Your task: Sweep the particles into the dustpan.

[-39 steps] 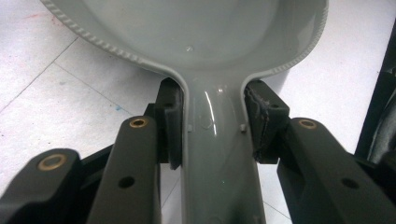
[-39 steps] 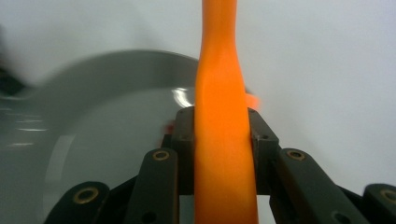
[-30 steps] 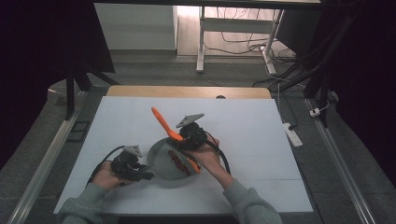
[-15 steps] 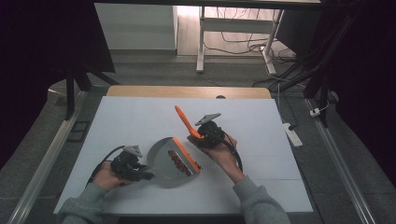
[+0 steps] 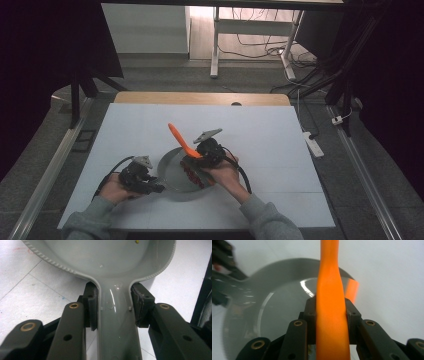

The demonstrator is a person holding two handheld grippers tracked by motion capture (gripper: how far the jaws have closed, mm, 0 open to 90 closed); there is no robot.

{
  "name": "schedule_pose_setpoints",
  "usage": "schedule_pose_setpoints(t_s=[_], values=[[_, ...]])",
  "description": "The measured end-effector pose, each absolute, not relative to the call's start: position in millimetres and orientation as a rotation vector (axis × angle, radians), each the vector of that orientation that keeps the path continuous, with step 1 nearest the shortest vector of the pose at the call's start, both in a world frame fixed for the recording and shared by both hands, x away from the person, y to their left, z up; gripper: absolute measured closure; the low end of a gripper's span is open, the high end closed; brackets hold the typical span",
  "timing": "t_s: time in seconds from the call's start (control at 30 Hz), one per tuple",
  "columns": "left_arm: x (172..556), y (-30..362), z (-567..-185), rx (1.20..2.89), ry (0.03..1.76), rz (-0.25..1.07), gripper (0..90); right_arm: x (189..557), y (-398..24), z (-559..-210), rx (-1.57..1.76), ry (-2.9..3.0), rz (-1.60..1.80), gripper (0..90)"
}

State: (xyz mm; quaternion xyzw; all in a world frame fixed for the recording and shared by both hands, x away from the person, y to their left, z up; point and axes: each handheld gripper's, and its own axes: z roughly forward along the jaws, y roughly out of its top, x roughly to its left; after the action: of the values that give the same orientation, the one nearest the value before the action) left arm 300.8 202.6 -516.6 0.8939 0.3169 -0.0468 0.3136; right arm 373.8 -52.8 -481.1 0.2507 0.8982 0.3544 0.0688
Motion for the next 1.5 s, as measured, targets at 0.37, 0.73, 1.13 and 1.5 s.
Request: schedule_pose_setpoints(t_s=[0.37, 0.73, 1.13, 1.5], values=[[299.6, 202.4, -516.3, 2.356, 0.832, -0.131, 61.8, 376.4, -90.9, -455.1, 0.815, 2.546, 1.138, 70.3], [294.6, 204.2, -512.6, 2.378, 0.825, -0.146, 61.7, 391.2, -115.9, -478.8, 0.956, 2.526, 0.953, 70.4], [292.0, 196.5, -513.1, 2.389, 0.824, -0.132, 61.6, 371.3, -82.2, -490.0, 0.916, 2.577, 0.970, 70.4], [291.5, 197.2, -515.8, 2.385, 0.829, -0.135, 61.7, 353.9, -59.0, -482.6, 0.888, 2.639, 1.204, 70.4]])
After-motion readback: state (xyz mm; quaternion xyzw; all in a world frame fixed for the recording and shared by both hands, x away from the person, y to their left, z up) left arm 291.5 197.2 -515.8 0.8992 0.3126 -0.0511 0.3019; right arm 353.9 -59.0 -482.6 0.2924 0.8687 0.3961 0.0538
